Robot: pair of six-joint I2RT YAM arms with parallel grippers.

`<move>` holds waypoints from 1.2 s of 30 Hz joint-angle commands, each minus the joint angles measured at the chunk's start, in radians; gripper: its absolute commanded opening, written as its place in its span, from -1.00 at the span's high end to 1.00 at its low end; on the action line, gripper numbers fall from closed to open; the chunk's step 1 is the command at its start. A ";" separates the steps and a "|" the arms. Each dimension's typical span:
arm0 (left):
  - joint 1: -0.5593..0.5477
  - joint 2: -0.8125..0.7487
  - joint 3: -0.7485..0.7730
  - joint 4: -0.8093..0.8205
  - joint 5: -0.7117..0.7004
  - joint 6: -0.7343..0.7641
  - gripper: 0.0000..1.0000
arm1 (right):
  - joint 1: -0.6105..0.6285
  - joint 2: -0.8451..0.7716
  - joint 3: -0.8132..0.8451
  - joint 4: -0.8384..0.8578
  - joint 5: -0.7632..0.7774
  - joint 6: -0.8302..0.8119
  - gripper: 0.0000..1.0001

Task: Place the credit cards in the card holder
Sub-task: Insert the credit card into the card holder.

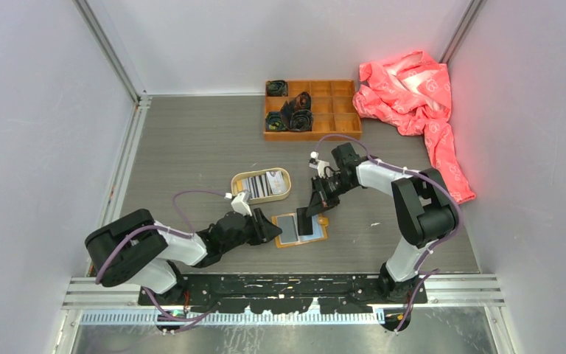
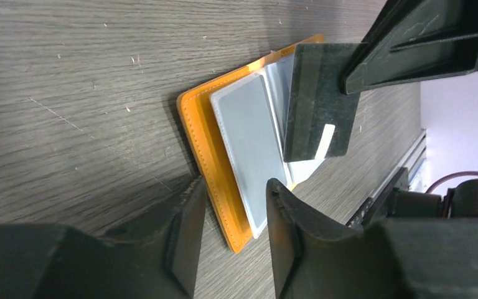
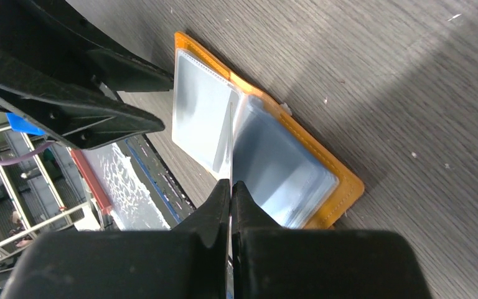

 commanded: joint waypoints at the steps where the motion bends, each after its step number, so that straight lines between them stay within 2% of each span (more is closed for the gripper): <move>1: -0.003 0.039 0.032 0.039 -0.020 -0.019 0.26 | -0.008 0.007 0.034 0.015 -0.047 0.017 0.98; 8: -0.001 0.025 0.048 -0.056 -0.074 -0.008 0.78 | -0.013 0.013 0.028 0.024 -0.042 0.038 0.98; 12: 0.001 0.015 0.049 -0.061 -0.083 -0.005 0.86 | -0.015 0.018 0.019 0.042 -0.018 0.067 0.98; 18: 0.002 -0.002 0.044 -0.047 -0.077 0.001 0.88 | -0.015 0.026 0.000 0.057 -0.008 0.100 0.98; 23: 0.003 -0.066 0.037 -0.054 -0.024 0.045 0.78 | -0.019 0.051 -0.016 0.058 -0.017 0.119 0.98; 31: 0.002 -0.164 0.057 -0.212 0.037 0.091 0.59 | -0.019 0.092 -0.036 0.096 -0.070 0.163 0.98; 36: 0.002 -0.125 0.072 -0.237 0.059 0.083 0.56 | -0.021 0.095 -0.037 0.107 -0.080 0.164 0.99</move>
